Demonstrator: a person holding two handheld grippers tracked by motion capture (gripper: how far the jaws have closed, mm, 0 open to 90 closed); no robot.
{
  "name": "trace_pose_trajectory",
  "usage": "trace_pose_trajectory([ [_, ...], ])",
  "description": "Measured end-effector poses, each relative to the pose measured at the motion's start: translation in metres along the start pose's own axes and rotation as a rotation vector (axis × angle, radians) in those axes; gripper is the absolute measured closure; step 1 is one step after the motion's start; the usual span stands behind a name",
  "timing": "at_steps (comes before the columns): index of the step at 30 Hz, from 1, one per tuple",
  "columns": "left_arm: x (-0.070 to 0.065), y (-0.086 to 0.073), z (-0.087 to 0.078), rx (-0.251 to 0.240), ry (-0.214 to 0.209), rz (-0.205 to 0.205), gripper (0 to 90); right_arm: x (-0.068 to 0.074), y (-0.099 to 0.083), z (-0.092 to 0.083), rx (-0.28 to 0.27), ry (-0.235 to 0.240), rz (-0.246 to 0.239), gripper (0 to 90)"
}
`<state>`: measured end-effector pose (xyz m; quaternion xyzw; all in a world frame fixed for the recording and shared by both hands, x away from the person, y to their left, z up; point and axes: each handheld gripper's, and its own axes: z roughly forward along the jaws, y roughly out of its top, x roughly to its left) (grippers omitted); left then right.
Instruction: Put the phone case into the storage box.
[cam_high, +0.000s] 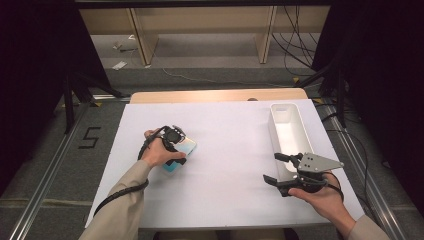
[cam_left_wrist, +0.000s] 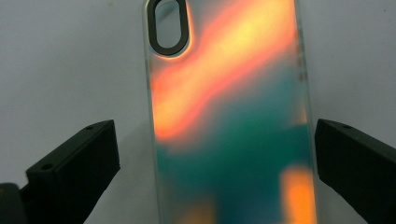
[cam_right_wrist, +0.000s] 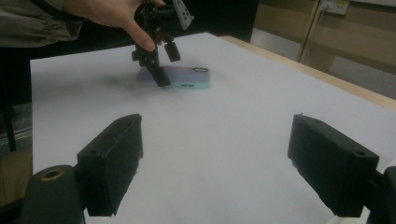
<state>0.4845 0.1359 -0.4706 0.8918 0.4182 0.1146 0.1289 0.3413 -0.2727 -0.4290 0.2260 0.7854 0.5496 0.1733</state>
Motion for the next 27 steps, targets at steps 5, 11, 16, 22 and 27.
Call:
trace_pose_trajectory([
  [5,0.0011,0.0021,0.0015,0.03,-0.013,-0.024,2.7,-0.0001,0.0,-0.0001,0.003,0.001,-0.001,18.8],
  [11,0.0026,0.0042,0.0019,0.057,-0.032,-0.044,5.5,-0.0002,-0.0001,0.0,0.003,0.002,-0.001,18.8],
  [16,0.0023,0.0061,0.0011,0.072,-0.046,-0.045,9.4,-0.0002,-0.0002,0.0003,0.006,0.005,-0.002,18.8],
  [22,0.0025,0.0077,0.0006,0.086,-0.06,-0.052,13.3,-0.0002,-0.0001,0.0004,0.006,0.006,-0.003,18.8],
  [27,0.0052,0.0077,0.0018,0.093,-0.085,-0.08,14.0,0.0,-0.0002,0.0005,0.006,0.007,-0.003,18.8],
])
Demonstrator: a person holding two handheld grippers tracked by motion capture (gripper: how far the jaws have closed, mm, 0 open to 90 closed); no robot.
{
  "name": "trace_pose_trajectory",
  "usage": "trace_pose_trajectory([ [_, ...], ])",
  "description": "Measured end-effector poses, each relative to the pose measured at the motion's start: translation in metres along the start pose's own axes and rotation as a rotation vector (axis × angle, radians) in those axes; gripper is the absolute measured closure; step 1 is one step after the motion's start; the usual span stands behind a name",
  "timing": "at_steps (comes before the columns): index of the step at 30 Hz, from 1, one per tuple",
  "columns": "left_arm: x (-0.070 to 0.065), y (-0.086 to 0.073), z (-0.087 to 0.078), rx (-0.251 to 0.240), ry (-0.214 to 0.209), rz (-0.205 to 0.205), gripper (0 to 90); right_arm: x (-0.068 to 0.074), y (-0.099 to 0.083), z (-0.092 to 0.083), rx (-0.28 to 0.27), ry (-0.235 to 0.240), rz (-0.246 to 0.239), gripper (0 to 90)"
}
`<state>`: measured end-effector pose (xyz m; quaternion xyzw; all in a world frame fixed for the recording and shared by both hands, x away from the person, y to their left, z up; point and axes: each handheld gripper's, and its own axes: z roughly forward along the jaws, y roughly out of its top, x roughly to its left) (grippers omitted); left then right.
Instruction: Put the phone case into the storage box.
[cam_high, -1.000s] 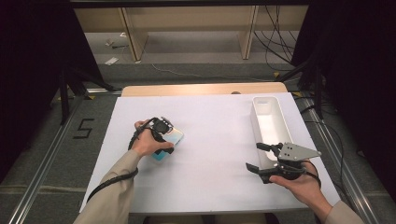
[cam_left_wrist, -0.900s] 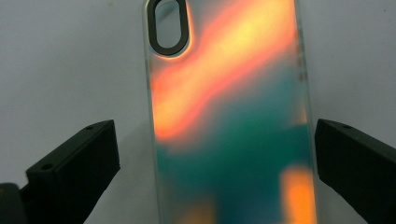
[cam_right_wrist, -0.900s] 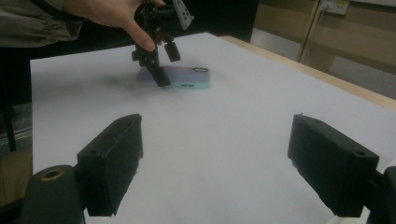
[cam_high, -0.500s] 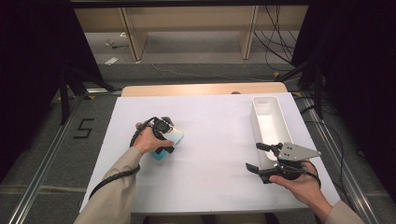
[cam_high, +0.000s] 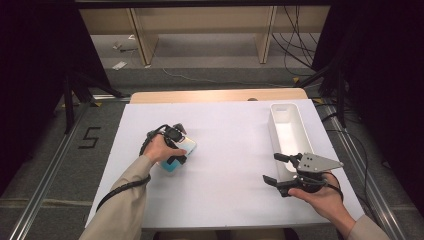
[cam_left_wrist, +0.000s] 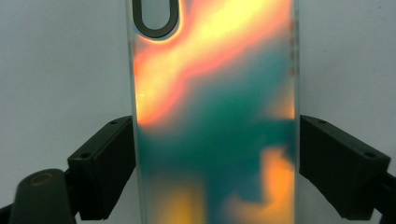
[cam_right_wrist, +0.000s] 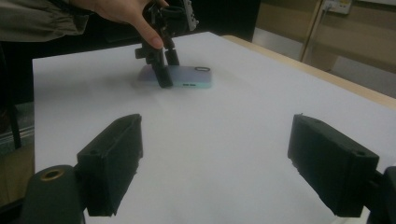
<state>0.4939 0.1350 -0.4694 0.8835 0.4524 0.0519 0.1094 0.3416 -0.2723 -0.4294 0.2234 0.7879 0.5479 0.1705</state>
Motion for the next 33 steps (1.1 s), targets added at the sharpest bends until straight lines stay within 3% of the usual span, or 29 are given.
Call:
trace_pose_trajectory([
  [20,0.0005,-0.0005,-0.001,0.006,-0.006,-0.036,17.0,0.0,-0.0002,0.0002,0.001,0.002,0.0,18.8],
  [33,0.0005,-0.0031,-0.0013,-0.013,-0.005,-0.039,17.1,0.0001,-0.0001,0.0001,0.002,0.0,-0.001,18.7],
])
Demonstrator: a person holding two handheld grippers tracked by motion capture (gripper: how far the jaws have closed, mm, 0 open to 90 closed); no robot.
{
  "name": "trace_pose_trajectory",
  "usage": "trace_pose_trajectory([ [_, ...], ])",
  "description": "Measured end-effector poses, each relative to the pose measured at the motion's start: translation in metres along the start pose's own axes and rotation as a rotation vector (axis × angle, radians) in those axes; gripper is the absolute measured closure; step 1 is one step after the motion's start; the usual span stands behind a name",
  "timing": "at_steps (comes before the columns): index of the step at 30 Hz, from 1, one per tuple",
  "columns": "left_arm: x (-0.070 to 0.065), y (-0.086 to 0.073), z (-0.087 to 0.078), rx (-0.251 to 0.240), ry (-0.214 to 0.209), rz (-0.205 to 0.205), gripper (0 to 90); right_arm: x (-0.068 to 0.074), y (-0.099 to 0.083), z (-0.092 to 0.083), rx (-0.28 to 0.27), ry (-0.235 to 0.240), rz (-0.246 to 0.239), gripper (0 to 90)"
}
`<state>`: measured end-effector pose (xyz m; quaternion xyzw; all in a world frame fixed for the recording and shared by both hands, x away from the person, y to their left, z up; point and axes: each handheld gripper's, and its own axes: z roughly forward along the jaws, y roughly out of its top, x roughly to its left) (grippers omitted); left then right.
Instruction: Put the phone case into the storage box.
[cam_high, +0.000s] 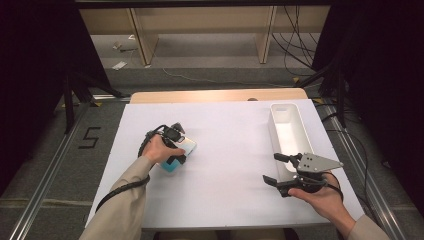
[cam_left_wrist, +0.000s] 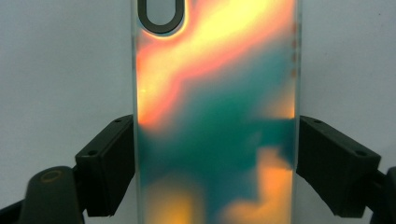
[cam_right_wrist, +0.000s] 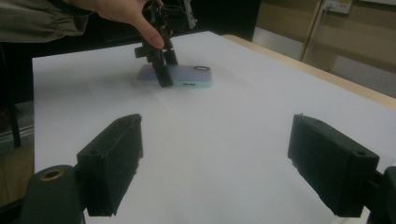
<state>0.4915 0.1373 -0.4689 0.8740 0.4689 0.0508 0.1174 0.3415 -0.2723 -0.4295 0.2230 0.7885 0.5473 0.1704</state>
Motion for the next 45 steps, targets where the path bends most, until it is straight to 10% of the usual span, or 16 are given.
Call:
trace_pose_trajectory([
  [13,0.003,-0.007,-0.002,-0.063,-0.024,-0.018,17.1,0.0,0.0,0.0,-0.003,-0.003,0.0,18.4],
  [36,-0.015,-0.021,-0.041,-0.438,-0.072,-0.05,17.1,0.001,0.0,0.001,-0.008,0.002,-0.006,15.6],
  [45,-0.021,-0.026,-0.048,-0.495,-0.081,-0.038,17.1,0.002,0.001,0.002,-0.009,-0.006,-0.002,14.9],
])
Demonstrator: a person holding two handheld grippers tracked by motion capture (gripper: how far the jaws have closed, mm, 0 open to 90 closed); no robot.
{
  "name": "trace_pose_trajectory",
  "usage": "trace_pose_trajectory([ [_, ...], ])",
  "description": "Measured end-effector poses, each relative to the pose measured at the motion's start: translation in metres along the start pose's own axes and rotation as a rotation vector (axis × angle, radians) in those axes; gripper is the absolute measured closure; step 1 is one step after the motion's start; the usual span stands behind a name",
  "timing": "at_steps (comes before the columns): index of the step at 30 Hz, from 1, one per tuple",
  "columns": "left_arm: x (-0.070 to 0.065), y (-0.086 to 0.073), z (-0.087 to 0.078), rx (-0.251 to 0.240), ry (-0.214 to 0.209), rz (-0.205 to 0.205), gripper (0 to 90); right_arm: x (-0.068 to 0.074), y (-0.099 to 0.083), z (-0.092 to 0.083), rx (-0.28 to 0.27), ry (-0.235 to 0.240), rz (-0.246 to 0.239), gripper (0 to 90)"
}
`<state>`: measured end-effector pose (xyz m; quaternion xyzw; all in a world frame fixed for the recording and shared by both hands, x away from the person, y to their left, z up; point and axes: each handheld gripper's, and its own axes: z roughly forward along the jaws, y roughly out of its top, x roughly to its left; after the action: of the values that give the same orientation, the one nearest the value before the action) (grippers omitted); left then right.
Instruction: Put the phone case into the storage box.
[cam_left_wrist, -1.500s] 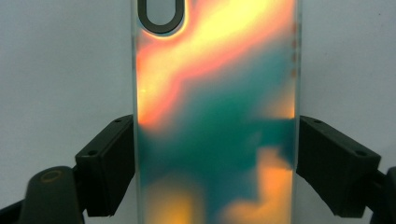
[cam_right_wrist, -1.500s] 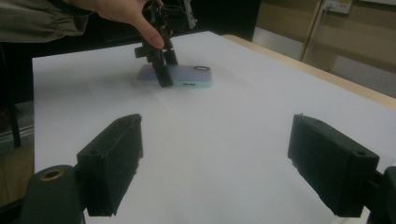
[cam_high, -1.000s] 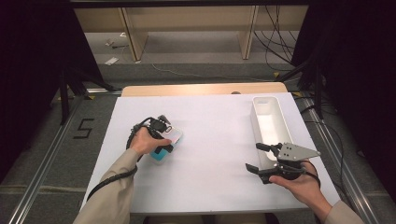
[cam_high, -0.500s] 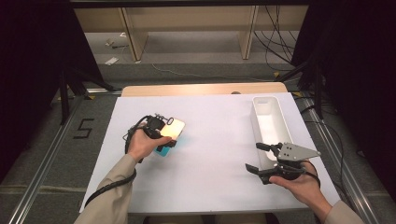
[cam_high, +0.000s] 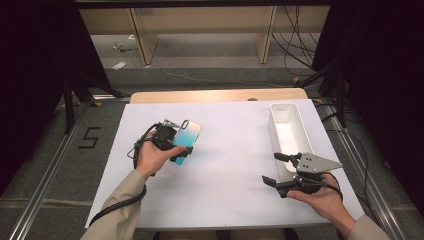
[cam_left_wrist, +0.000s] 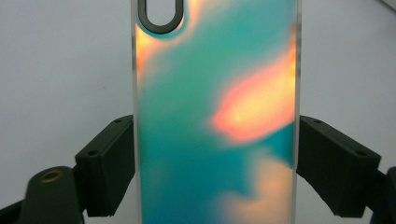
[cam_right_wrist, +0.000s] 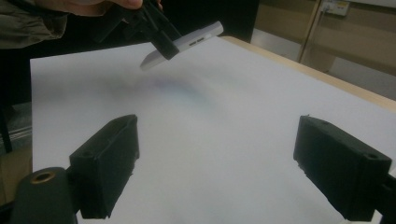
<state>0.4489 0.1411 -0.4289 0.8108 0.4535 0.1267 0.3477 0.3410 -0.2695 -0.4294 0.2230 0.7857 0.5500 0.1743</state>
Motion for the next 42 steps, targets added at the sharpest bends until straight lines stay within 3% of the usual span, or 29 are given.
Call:
trace_pose_trajectory([
  [18,-0.015,-0.003,-0.016,-0.195,0.008,0.016,17.1,-0.002,0.011,0.0,-0.035,-0.039,0.029,15.1],
  [29,-0.023,-0.01,-0.021,-0.23,0.002,0.024,17.1,-0.004,0.033,0.012,-0.081,-0.059,0.052,15.3],
  [42,-0.028,-0.012,-0.024,-0.25,0.005,0.037,17.1,-0.007,0.058,0.043,-0.103,-0.04,0.063,15.9],
])
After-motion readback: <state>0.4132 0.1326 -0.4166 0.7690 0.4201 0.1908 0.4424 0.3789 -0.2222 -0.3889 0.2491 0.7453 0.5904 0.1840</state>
